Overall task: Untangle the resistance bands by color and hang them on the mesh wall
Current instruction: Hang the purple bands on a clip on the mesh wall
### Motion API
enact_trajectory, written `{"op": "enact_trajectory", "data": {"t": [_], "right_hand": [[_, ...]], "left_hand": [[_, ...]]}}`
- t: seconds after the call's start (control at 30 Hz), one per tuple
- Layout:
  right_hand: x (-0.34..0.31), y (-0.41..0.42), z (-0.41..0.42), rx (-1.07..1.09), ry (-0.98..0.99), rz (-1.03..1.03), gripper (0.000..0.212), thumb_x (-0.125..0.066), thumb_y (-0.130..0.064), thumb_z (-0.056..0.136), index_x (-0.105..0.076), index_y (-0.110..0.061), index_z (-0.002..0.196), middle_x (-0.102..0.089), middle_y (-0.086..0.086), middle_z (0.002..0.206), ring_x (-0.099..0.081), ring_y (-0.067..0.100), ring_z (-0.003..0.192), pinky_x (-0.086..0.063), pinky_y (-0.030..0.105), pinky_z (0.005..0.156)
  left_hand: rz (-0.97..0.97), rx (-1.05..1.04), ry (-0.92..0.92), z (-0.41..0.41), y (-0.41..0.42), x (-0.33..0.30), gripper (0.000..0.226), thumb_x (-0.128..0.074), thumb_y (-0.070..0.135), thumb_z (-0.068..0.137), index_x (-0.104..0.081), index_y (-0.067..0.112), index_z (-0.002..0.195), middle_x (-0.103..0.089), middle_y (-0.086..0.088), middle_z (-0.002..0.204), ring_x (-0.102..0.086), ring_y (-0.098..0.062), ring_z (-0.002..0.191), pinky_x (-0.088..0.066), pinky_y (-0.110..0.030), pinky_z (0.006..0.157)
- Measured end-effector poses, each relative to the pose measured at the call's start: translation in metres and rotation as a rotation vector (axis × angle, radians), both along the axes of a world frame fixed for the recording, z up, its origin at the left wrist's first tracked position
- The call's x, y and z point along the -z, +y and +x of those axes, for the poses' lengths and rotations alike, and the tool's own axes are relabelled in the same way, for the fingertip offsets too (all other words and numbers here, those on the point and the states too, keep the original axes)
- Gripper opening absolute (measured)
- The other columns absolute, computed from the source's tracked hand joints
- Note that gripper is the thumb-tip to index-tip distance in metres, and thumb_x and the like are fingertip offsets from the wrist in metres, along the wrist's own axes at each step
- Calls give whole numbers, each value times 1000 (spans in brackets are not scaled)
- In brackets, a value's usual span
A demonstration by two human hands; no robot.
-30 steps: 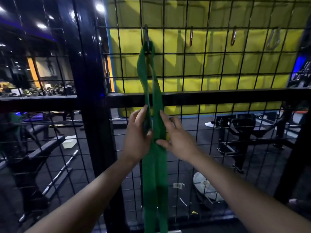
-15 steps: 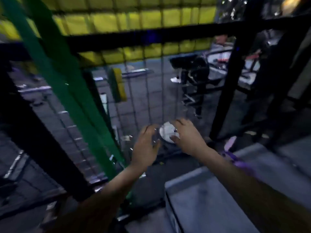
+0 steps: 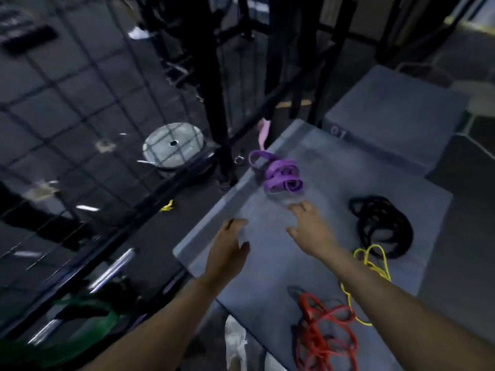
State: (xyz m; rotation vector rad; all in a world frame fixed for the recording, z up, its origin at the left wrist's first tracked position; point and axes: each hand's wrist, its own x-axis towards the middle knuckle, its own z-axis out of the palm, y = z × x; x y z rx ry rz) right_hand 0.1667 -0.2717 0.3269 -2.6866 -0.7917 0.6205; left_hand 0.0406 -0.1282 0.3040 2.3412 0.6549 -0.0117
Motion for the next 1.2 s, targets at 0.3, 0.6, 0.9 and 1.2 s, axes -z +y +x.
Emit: {"op": "enact_trajectory", "data": {"t": [0.3, 0.6, 0.9, 1.2], "right_hand": [[115, 16, 83, 201, 97, -68, 54, -52, -25, 91, -33, -14, 140, -34, 10, 142, -34, 29, 130, -34, 36, 105], [230, 69, 171, 254, 22, 3, 52, -59, -22, 86, -42, -11, 133, -41, 13, 133, -40, 33, 124, -34, 37, 105], [288, 92, 229, 306, -241, 52, 62, -55, -10, 83, -32, -15, 141, -32, 5, 144, -34, 31, 128, -32, 40, 107], [300, 73, 195, 209, -164, -82, 27, -47, -24, 91, -57, -19, 117, -51, 2, 124, -39, 25, 122, -30, 35, 101]], "left_hand": [[-48, 180, 105, 116, 24, 115, 50, -55, 9, 85, -43, 17, 133, -40, -2, 136, -45, -20, 124, -40, -30, 97], [16, 155, 136, 232, 83, 235, 55, -60, 13, 85, -39, 10, 135, -41, -12, 137, -42, -28, 126, -38, -39, 102], [-164, 53, -1, 317, 84, 299, 86, -79, 23, 67, -29, 18, 137, -42, -6, 133, -46, -24, 121, -41, -41, 101], [-218, 102, 32, 266, 85, 304, 18, -64, 19, 76, -50, 21, 87, -55, 1, 83, -51, -20, 75, -43, -31, 72]]}}
